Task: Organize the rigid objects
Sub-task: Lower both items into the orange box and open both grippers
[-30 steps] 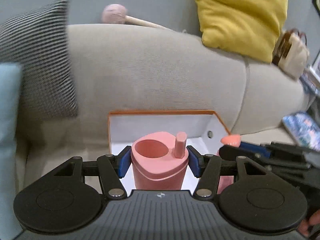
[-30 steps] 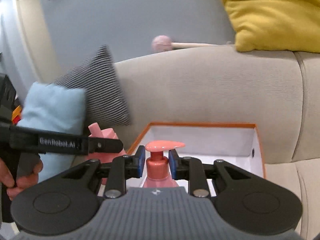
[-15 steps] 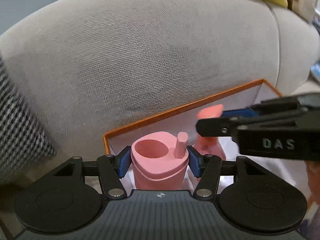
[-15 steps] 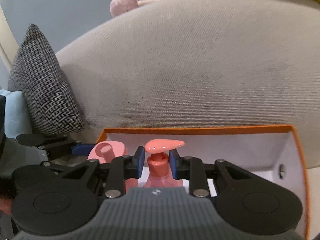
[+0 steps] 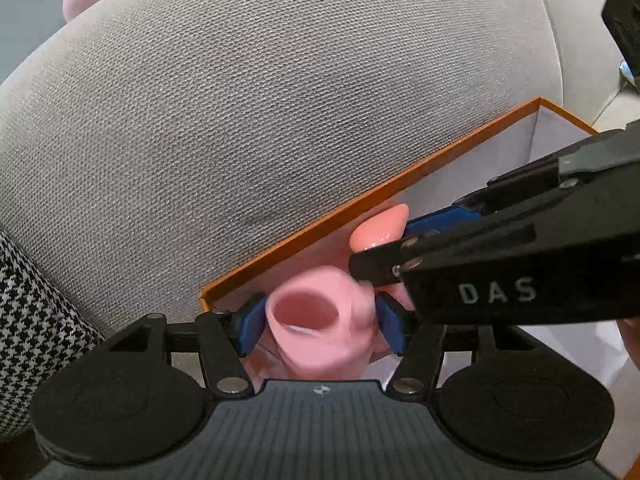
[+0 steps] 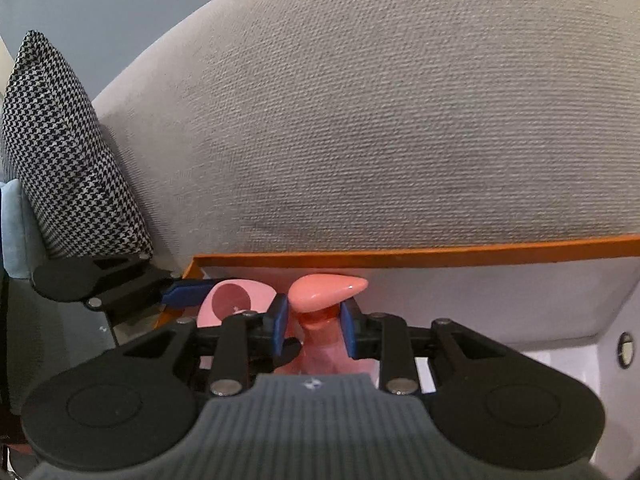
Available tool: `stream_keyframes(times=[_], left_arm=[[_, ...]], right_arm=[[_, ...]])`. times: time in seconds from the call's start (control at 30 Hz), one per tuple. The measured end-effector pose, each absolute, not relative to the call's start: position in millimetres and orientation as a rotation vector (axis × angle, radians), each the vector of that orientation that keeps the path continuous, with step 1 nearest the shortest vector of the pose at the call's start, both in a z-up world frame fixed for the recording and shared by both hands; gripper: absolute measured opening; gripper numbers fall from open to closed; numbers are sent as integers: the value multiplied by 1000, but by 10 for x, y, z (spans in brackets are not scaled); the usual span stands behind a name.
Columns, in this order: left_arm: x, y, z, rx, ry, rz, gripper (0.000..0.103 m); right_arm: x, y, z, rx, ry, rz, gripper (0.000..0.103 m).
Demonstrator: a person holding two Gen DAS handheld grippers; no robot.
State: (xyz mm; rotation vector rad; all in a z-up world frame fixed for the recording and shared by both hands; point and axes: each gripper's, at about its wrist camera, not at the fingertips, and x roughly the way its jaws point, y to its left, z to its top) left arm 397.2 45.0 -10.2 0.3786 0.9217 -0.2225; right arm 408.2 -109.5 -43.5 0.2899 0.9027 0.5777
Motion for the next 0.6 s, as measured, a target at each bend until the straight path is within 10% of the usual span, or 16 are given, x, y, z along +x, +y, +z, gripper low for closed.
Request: stream_keyframes(times=[0.6], left_arm=[[3506, 812, 506, 153, 883, -195, 80]], right_arm=[[3910, -1092, -302, 69, 989, 640, 64]])
